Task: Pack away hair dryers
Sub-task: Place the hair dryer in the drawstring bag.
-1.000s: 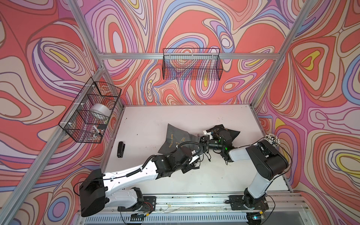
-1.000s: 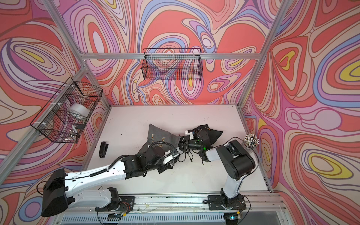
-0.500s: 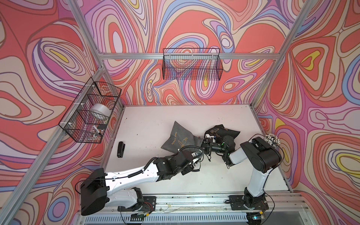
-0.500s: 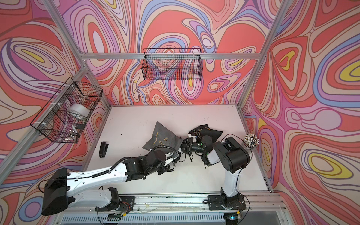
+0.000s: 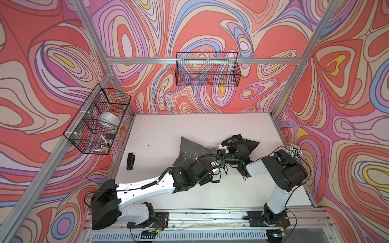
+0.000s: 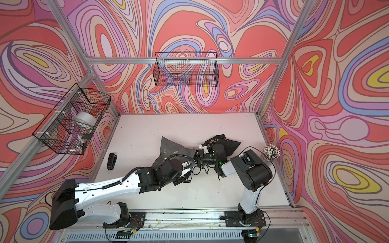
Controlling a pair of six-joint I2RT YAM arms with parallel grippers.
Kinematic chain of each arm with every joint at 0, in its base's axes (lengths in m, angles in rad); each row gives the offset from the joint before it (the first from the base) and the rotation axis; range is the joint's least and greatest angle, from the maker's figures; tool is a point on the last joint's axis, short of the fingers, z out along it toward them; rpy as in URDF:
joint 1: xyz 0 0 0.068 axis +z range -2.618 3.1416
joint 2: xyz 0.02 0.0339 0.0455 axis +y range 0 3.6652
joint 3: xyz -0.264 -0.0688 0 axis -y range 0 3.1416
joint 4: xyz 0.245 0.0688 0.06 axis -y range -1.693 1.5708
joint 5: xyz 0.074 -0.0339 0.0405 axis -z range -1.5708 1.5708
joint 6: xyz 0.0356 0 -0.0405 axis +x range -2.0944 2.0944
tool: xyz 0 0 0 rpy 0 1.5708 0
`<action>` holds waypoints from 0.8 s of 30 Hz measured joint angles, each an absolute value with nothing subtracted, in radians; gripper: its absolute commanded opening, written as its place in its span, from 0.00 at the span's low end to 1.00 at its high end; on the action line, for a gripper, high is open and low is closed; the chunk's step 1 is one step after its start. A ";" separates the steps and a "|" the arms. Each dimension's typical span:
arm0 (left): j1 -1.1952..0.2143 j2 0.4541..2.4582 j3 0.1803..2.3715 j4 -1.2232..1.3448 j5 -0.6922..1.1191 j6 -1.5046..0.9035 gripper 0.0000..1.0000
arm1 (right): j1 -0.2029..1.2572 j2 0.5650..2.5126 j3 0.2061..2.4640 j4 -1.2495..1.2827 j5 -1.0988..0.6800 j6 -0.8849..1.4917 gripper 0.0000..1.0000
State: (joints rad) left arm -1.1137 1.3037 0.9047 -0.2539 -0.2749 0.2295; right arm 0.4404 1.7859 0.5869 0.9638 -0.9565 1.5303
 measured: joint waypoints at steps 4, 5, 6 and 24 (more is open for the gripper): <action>-1.114 1.304 0.920 -0.254 -0.258 0.268 0.00 | 0.472 1.739 0.654 0.762 -0.973 1.390 0.00; -1.114 1.304 0.921 -0.255 -0.250 0.278 0.00 | 0.473 1.729 0.674 0.709 -0.976 1.352 0.00; -1.114 1.304 0.923 -0.255 -0.241 0.286 0.00 | 0.474 1.722 0.696 0.651 -0.980 1.310 0.00; -1.111 1.295 0.917 -0.301 -0.187 0.283 0.00 | 0.473 1.702 0.785 0.453 -1.011 1.122 0.00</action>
